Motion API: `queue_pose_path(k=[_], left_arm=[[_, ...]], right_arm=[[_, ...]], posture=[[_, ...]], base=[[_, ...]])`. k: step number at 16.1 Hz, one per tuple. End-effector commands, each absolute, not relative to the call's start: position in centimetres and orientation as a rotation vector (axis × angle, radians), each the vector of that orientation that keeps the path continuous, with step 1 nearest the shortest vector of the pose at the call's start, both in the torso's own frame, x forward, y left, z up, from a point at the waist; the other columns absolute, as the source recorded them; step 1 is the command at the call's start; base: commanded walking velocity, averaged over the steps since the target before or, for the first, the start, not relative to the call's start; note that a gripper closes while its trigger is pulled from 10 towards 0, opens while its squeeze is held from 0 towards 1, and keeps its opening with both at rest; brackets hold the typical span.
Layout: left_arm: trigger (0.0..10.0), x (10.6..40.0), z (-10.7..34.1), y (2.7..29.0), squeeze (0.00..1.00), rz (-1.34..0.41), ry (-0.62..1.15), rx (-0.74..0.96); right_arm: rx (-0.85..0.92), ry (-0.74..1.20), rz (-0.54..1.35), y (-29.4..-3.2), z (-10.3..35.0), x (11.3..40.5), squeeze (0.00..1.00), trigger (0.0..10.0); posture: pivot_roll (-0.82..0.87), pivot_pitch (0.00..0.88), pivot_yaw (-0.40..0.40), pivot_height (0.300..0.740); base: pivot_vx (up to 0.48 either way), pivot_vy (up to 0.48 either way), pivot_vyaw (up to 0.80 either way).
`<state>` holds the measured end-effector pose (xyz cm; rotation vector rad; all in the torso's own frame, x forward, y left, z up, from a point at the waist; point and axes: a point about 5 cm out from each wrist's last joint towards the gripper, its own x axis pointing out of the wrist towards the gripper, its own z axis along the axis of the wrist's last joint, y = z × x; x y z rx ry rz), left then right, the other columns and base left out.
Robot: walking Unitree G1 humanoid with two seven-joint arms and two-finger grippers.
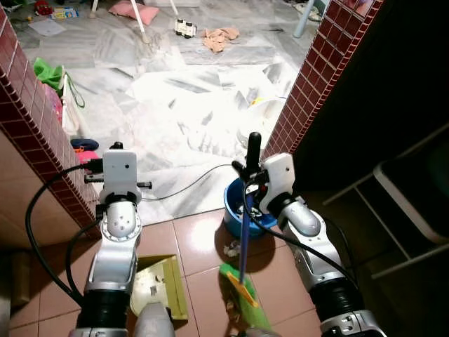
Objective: Sweep floor
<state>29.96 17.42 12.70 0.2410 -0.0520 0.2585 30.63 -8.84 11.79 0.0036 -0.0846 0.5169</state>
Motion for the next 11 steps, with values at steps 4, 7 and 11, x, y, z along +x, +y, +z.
queue_pose_path(k=[4,7,11], left_arm=[[10.0,30.50,13.26,16.70,0.00,0.195,-0.064,0.277],[10.0,30.77,13.32,16.84,0.00,0.181,-0.064,0.286],[10.0,30.83,12.86,16.96,0.00,0.165,-0.072,0.323]], right_arm=[[0.031,-0.205,0.454,-8.91,13.74,31.07,0.00,10.0],[0.048,-0.215,0.419,-8.78,13.78,31.51,0.00,10.0],[0.060,-0.242,0.382,-8.81,13.49,31.79,0.00,10.0]], posture=[[0.08,0.032,-0.074,0.740],[0.09,0.016,-0.055,0.740],[0.10,0.000,-0.004,0.740]], base=[[-0.448,0.000,0.00],[-0.395,0.000,0.00],[0.000,0.000,0.00]])
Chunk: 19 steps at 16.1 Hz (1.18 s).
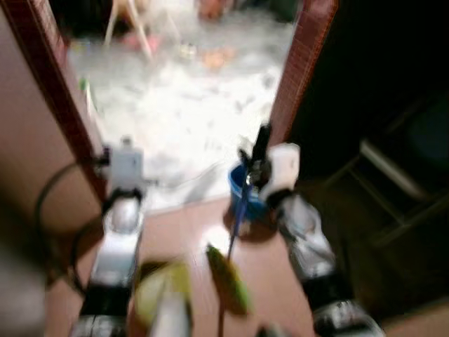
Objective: Sweep floor
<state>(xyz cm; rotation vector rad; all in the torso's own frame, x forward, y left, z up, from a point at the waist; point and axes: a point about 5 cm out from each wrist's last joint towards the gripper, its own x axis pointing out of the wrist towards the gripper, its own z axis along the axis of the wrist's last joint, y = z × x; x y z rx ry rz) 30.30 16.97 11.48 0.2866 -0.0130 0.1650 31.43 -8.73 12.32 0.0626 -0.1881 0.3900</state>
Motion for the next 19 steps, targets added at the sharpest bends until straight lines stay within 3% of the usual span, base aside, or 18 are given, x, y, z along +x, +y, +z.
queue_pose_path(k=[1,5,10,13,17,19], left_arm=[[10.0,30.7,12.9,16.8,0.00,0.140,-0.091,0.392],[10.0,31.1,12.7,15.7,0.00,0.046,-0.108,0.418],[10.0,31.0,12.1,13.5,0.00,-0.016,-0.128,0.399],[10.0,30.2,10.6,14.3,0.00,0.057,-0.070,0.243],[10.0,28.9,9.9,15.6,0.00,0.108,-0.096,0.206],[10.0,28.8,10.6,15.0,0.00,0.081,-0.134,0.189]], right_arm=[[0.064,-0.265,0.348,-9.3,13.7,31.9,0.00,10.0],[0.066,-0.278,0.236,-10.8,13.3,32.2,0.00,10.0],[0.003,-0.306,0.171,-12.4,13.5,32.7,0.00,10.0],[-0.037,-0.235,0.149,-13.5,11.7,32.1,0.00,10.0],[-0.057,-0.207,0.098,-14.2,10.6,31.8,0.00,10.0],[-0.070,-0.217,0.084,-14.8,10.8,31.5,0.00,10.0]], posture=[[0.10,0.000,0.011,0.740],[0.08,0.000,0.073,0.740],[0.05,0.000,0.065,0.740],[0.06,0.000,0.002,0.740],[0.07,0.000,-0.010,0.740],[0.04,0.000,0.001,0.740]], base=[[0.000,0.000,0.00],[0.000,0.000,0.00],[0.000,0.000,0.00],[0.000,0.000,0.00],[0.000,0.000,0.00],[0.000,0.000,0.00]])
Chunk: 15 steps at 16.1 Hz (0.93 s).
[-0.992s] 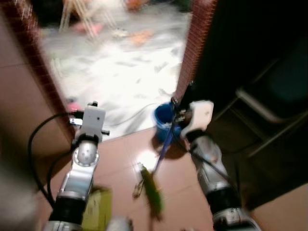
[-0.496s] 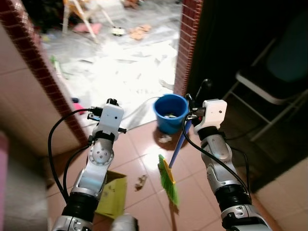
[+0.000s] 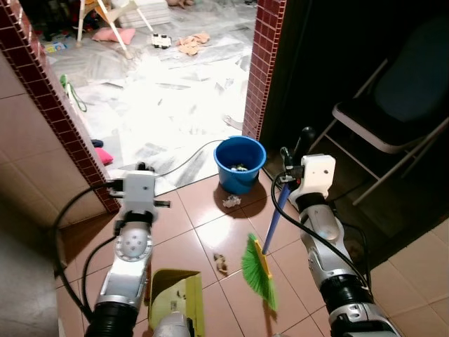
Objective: Sweep floor
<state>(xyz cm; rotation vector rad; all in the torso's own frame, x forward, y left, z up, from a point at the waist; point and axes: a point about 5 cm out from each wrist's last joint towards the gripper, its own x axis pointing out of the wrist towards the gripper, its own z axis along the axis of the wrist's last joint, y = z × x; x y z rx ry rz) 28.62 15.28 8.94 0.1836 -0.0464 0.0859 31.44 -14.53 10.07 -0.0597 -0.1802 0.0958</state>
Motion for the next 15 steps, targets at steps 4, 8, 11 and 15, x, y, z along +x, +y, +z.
queue_pose_path(k=[4,8,11,15], left_arm=[[10.0,29.3,10.6,12.9,0.00,-0.034,-0.136,0.186],[10.0,30.5,12.5,12.5,0.00,-0.076,-0.197,0.192],[10.0,30.5,11.9,13.3,0.00,-0.002,-0.172,0.144],[10.0,30.0,12.4,13.4,0.00,0.092,-0.208,0.125]], right_arm=[[-0.102,-0.208,-0.033,-17.7,10.2,29.7,0.00,10.0],[-0.072,-0.231,-0.025,-16.8,11.5,31.1,0.00,10.0],[-0.048,-0.194,0.013,-15.1,10.8,31.1,0.00,10.0],[-0.027,-0.214,0.118,-13.1,12.1,31.9,0.00,10.0]], posture=[[-0.05,0.000,0.073,0.740],[-0.04,0.000,0.049,0.740],[-0.05,0.000,0.009,0.740],[-0.01,0.000,-0.062,0.740]], base=[[0.000,0.000,0.00],[0.000,0.000,0.00],[0.000,0.000,0.00],[0.000,0.000,0.00]])
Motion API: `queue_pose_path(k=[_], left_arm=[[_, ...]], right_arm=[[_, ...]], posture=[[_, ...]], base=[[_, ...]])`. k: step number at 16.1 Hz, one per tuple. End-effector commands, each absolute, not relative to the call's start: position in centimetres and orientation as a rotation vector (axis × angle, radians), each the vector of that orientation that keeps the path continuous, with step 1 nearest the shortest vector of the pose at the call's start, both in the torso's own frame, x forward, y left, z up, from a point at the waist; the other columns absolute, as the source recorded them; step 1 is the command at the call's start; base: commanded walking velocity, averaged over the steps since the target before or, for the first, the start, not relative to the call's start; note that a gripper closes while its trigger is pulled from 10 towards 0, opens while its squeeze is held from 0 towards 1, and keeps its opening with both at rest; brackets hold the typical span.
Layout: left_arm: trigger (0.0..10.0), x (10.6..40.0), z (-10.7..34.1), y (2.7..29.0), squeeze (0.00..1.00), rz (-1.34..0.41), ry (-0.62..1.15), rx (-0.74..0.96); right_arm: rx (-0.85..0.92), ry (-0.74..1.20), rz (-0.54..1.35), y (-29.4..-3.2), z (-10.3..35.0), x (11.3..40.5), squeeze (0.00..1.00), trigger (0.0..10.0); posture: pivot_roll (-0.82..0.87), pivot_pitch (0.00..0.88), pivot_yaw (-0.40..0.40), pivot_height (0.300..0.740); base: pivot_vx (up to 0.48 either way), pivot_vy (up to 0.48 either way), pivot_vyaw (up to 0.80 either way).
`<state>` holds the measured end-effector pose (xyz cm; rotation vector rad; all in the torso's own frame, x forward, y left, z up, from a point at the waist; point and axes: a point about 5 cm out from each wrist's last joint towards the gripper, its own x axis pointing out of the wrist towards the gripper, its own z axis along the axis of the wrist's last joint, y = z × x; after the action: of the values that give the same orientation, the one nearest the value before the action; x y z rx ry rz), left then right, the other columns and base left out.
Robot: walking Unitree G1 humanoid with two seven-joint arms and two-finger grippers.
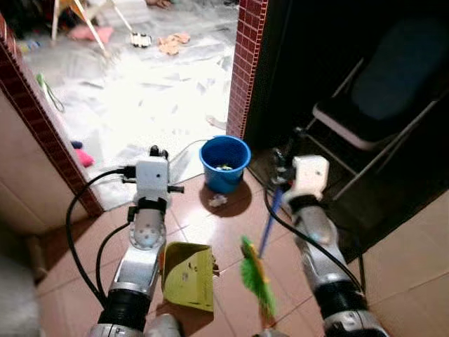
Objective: Sweep floor
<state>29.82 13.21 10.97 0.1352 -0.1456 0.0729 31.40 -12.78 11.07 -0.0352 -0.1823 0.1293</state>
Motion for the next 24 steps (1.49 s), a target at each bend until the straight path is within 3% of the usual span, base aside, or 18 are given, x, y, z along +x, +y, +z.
queue_pose_path(k=[1,3,18,24], left_arm=[[10.0,30.0,12.8,13.6,0.00,0.102,-0.227,0.141],[10.0,30.1,13.0,14.6,0.00,0.112,-0.216,0.123],[10.0,30.3,13.8,13.5,0.00,0.049,-0.232,0.146],[10.0,30.0,13.0,13.5,0.00,0.016,-0.211,0.185]], right_arm=[[-0.022,-0.232,0.123,-13.0,12.5,32.1,0.00,10.0],[-0.003,-0.246,0.118,-12.3,13.2,32.6,0.00,10.0],[0.046,-0.238,0.183,-11.4,13.4,32.7,0.00,10.0],[0.019,-0.247,0.091,-12.2,13.4,33.0,0.00,10.0]], posture=[[-0.01,0.000,-0.067,0.740],[0.00,0.000,-0.074,0.740],[0.02,0.000,-0.061,0.740],[0.01,0.000,-0.005,0.740]], base=[[0.000,0.000,0.00],[0.000,0.000,0.80],[0.000,0.000,0.80],[0.000,0.000,0.00]])
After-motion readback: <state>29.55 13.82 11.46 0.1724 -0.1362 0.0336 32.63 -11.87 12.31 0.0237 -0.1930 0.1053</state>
